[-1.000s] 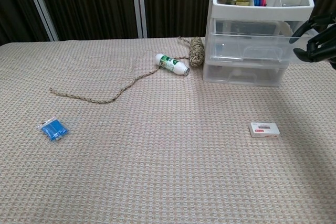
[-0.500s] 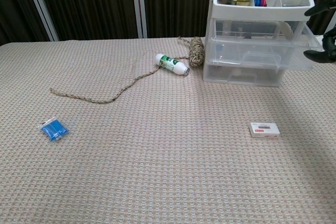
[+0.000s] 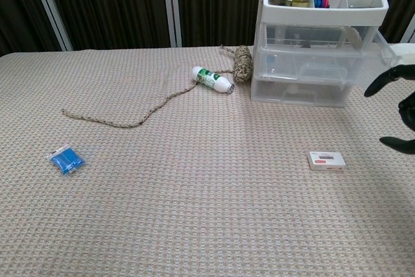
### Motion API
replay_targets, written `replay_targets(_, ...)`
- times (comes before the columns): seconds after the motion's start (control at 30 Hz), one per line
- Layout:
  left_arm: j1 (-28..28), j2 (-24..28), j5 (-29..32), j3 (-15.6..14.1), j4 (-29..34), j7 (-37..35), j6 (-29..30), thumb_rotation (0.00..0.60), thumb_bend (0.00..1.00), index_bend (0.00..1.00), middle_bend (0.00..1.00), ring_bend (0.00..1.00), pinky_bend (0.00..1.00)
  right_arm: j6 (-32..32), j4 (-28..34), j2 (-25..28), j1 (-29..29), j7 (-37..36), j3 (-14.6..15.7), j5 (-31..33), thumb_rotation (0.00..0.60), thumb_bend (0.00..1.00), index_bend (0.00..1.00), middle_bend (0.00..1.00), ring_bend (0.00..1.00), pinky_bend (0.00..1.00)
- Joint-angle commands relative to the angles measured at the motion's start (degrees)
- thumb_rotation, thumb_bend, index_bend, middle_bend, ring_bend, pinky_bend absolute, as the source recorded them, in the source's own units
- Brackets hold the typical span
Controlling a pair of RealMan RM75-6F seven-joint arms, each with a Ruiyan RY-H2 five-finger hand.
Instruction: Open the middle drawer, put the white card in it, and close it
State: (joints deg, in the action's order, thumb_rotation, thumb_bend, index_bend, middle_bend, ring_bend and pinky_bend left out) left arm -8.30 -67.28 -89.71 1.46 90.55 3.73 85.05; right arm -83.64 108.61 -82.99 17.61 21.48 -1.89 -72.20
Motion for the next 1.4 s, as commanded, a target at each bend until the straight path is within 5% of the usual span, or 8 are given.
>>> replay_targets(0.03,0.02,-0.01,-0.01,0.0,0.03,0.04,0.03,0.6,0.14,0.08,0.0,0.0,0.0,0.85,-3.66,-2.91,-0.46,1.37,0.26,0.63,0.6,0.17,0.31,0.8,0.84,0.72)
replay_targets(0.77,-0.07,0.11,0.11,-0.08,0.19,-0.28,-0.4,0.6,0.14,0.08,0.0,0.0,0.0,7.64,-20.22,-14.54,2.04,4.32,-7.17,11.75,0.6,0.16,0.31,0.82,0.85,0.72)
replay_targets(1.4,-0.07,0.2,0.43,-0.03,0.41,-0.42,-0.63,0.6,0.14,0.08,0.0,0.0,0.0,10.49,-21.52,-17.66,3.59,5.09,-9.89,16.02,0.6,0.2,0.32,0.82,0.85,0.72)
